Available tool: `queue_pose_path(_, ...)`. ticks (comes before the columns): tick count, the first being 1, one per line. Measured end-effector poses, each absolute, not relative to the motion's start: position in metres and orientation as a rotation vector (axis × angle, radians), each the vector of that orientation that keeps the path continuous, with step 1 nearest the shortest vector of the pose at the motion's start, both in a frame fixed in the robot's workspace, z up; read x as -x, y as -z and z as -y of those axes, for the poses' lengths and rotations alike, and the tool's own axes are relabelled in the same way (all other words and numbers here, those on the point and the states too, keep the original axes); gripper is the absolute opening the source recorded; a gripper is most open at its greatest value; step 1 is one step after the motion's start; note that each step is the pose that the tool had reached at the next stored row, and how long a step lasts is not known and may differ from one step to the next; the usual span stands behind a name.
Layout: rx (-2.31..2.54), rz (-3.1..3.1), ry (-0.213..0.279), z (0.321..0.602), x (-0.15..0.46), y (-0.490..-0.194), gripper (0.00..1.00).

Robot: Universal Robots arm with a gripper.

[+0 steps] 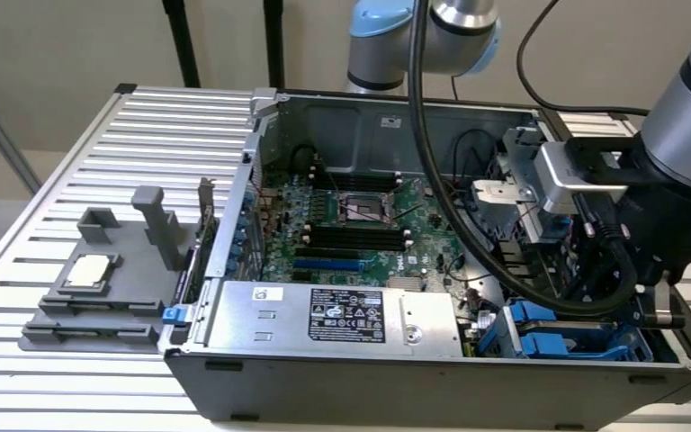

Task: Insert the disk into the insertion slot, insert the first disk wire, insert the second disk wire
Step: 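Insert the second disk wire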

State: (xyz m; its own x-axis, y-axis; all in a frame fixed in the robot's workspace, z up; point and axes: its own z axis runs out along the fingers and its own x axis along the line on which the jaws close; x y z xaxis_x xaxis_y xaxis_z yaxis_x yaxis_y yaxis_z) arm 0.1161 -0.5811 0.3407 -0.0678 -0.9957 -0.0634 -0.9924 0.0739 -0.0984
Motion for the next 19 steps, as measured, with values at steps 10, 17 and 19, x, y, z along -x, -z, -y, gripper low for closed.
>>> queue_pose_path(10, 2.062, -2.214, 0.046, 0.5806, -0.1150, -0.3433, 0.17)
queue_pose_path(17, 2.062, -2.214, 0.046, 0.5803, -0.1148, -0.3443, 0.17)
queue_pose_path(19, 2.062, -2.214, 0.046, 0.5802, -0.1148, -0.3438, 0.17)
